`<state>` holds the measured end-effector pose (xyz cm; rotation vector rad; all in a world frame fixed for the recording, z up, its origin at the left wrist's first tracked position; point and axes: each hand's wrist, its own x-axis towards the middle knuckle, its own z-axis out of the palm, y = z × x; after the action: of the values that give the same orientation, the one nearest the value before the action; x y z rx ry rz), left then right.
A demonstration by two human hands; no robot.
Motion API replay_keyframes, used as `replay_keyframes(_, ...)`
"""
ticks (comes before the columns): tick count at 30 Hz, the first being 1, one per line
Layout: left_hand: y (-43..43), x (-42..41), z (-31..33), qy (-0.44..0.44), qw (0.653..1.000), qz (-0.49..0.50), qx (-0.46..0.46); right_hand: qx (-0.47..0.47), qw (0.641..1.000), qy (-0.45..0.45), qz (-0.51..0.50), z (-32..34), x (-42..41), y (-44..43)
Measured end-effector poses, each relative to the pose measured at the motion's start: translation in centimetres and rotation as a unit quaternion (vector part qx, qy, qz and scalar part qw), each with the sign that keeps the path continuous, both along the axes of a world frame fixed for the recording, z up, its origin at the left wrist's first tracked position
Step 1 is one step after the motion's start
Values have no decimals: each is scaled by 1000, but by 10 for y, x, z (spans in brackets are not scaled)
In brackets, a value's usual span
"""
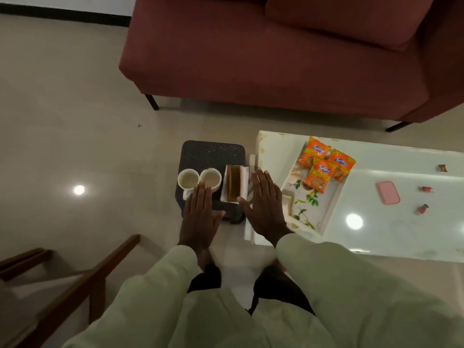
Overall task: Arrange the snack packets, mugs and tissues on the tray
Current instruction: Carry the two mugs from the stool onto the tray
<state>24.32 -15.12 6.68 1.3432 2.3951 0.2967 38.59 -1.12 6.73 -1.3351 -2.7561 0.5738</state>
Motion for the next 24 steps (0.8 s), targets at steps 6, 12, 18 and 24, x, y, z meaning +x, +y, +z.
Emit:
replay_keyframes(6, -18, -44, -13, -185, 968, 165, 40, -170, 979, 56, -102, -9, -55, -35)
replay_keyframes(12, -4, -86, -49, -514, 712, 474, 60, -513, 742, 192, -387, -34, -106, -44)
replay_keyframes(18, -1, -115, -120, -491, 749, 444, 34, -595, 668, 167, -414, -98, -125, -36)
replay_keyframes(24, -6, -127, -168, -490, 762, 423, 34, -608, 699, 135, -352, -149, -133, -35)
